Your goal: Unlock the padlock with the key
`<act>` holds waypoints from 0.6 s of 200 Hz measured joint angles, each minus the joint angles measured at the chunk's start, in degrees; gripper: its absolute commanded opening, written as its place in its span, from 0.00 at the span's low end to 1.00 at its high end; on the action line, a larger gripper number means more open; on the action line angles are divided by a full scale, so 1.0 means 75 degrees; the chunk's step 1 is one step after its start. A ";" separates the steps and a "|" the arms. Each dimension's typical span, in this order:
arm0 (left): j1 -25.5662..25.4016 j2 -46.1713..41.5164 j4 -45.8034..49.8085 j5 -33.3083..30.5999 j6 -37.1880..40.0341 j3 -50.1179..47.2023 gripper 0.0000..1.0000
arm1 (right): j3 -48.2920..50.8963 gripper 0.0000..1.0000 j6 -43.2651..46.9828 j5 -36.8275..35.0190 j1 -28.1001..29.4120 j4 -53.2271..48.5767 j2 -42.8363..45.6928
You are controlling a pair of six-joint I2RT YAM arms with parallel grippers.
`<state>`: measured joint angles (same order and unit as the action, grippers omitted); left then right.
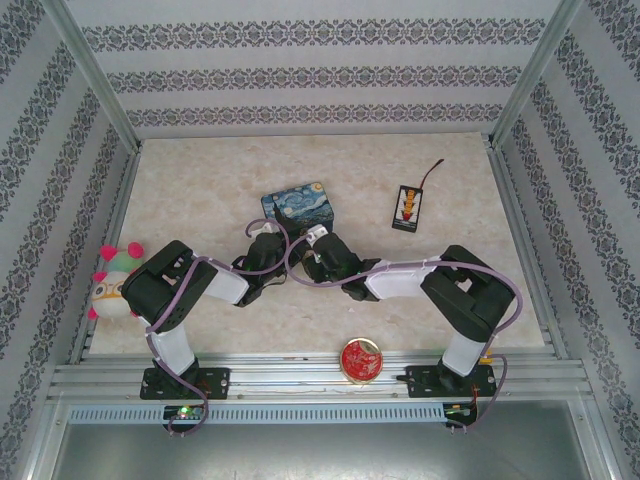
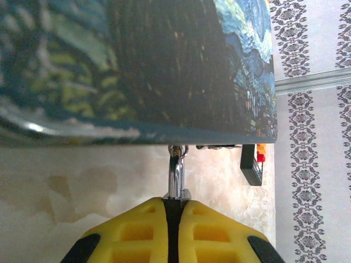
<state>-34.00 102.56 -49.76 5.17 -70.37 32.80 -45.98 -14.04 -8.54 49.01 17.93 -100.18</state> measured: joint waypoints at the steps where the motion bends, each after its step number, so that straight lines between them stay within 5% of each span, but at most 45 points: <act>1: -0.0003 0.0000 0.0000 0.0000 0.0000 0.0000 0.00 | -0.0006 0.32 0.0009 -0.0003 0.0000 -0.0003 -0.0006; 56: 0.0000 0.0000 -0.0003 0.0195 -0.0058 0.0000 0.00 | -0.0195 0.30 0.0312 -0.0122 -0.0020 -0.0026 -0.0399; 120: 0.0050 0.0000 0.0003 0.0510 -0.0055 0.0000 0.00 | -0.0210 0.15 0.0472 -0.0175 -0.0020 -0.0035 -0.0469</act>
<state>-33.63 102.56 -49.74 8.99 -70.78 32.80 -47.55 -10.50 -9.85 48.86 17.67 -103.70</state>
